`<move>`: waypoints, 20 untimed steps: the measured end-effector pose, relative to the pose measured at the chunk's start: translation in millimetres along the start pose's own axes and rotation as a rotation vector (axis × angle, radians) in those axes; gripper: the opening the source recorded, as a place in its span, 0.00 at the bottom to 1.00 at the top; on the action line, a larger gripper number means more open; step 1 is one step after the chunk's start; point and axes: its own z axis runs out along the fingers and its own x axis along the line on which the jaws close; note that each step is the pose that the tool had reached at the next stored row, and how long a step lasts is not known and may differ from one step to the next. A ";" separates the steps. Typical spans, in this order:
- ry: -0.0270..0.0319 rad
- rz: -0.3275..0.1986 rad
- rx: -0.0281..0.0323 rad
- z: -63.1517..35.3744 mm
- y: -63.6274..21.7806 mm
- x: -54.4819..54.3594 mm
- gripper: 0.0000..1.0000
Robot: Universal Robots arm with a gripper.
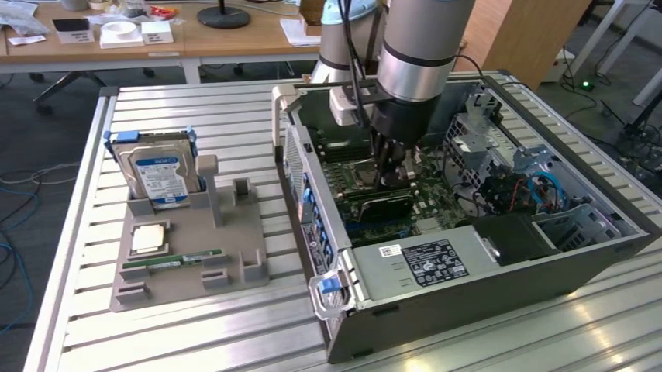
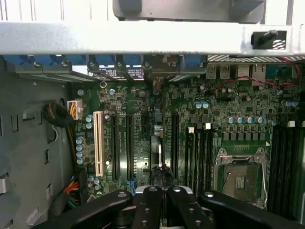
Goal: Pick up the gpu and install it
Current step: 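Press down on the gpu until it lock into place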
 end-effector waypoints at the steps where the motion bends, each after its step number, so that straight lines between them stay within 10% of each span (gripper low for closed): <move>1: -0.0001 0.000 -0.0005 0.1 -0.3 0.0 0.11; 20: -0.0099 0.001 -0.0012 21.7 0.9 -10.0 0.11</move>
